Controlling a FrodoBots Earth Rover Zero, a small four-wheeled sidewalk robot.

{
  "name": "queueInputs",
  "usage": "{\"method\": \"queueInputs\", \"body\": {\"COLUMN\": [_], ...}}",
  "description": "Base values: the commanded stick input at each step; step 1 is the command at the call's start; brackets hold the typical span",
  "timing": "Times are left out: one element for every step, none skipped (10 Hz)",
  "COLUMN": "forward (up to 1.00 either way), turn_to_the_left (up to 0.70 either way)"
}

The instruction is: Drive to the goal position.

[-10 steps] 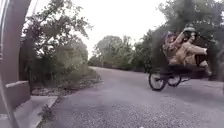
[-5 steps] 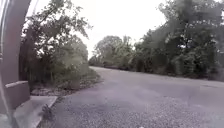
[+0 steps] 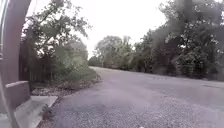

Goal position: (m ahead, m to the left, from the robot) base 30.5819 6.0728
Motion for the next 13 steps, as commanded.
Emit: {"method": "queueInputs", "body": {"forward": [0.7,0.7,0.7,0.7,0.7,0.7,0.7,0.7,0.7,0.7,0.7,0.7,0.7], "turn_to_the_left": [0.0,0.0,0.0,0.0,0.0,0.0,0.0,0.0,-0.16,-0.26,-0.31,-0.34,-0.34]}}
